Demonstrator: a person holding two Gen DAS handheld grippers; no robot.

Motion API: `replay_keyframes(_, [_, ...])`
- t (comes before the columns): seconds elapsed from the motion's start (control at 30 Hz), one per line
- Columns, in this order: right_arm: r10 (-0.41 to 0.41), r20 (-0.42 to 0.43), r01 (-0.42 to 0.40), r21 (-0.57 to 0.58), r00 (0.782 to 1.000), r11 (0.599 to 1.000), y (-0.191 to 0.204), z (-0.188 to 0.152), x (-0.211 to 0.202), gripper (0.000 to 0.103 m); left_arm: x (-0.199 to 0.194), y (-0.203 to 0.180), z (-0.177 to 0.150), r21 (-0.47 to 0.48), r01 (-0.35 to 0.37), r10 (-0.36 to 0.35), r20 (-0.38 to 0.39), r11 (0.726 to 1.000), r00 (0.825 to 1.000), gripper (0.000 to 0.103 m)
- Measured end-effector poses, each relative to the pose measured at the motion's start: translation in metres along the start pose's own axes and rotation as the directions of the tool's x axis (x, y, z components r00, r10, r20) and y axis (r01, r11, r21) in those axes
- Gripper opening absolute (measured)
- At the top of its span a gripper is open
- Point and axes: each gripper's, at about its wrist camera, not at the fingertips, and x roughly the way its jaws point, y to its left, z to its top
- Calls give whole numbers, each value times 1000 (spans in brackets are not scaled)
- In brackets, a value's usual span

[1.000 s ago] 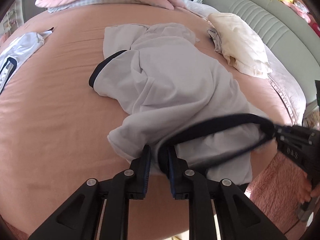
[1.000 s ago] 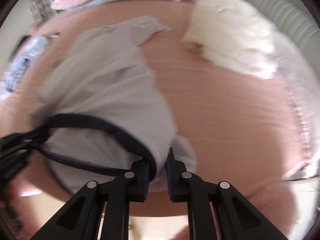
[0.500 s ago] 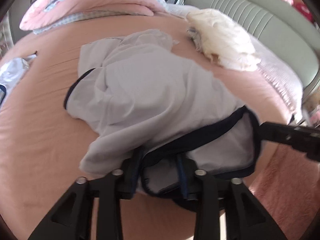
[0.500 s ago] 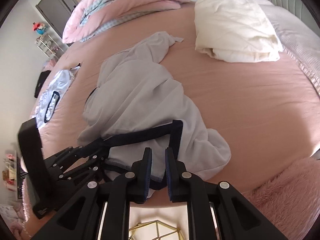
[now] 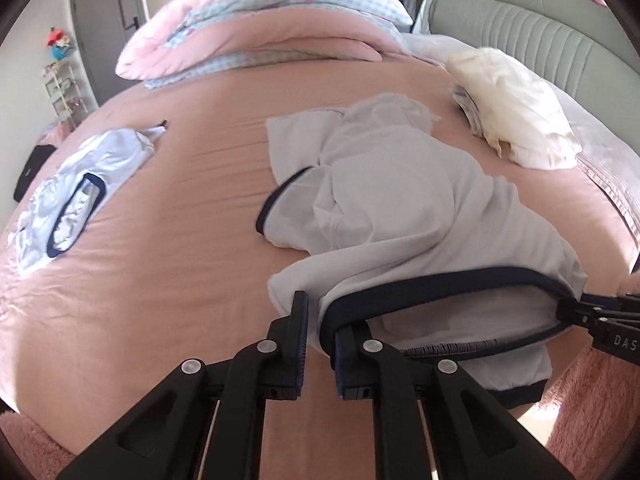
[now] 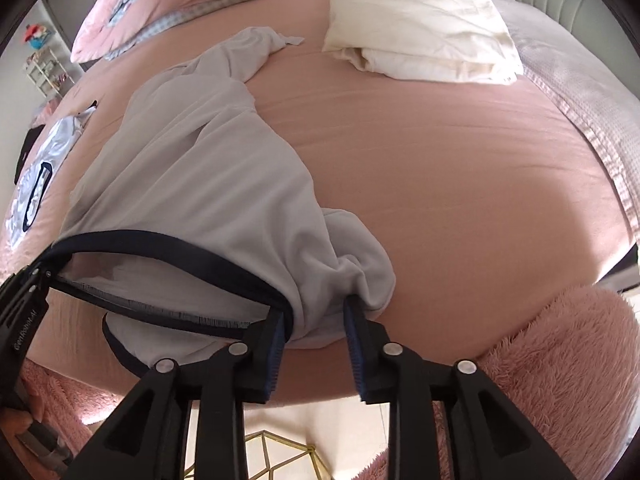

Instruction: Fold clothes

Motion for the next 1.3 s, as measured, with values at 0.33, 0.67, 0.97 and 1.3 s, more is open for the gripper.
replay_keyframes(0.33, [65,41,-67,36,997,997,-16,11,-24,6,-27,13,26,-26,49,-47,64,998,997,2])
replay_keyframes(0.67, [-3,564,34,-44,826,998,20,69,-220,5,-252,61,95,27,400,-354,524,916,775,2])
replay_keyframes(0.97, [234,821,-112,-207,521,972,59,90,-417,6,-410,68,133,200,285,-338,715,937,611,3])
replay_keyframes(1.3, [183,597,-94,-177,781,980,64,132,-280,6,-339,93,169,57,284,-269,539,957,799,3])
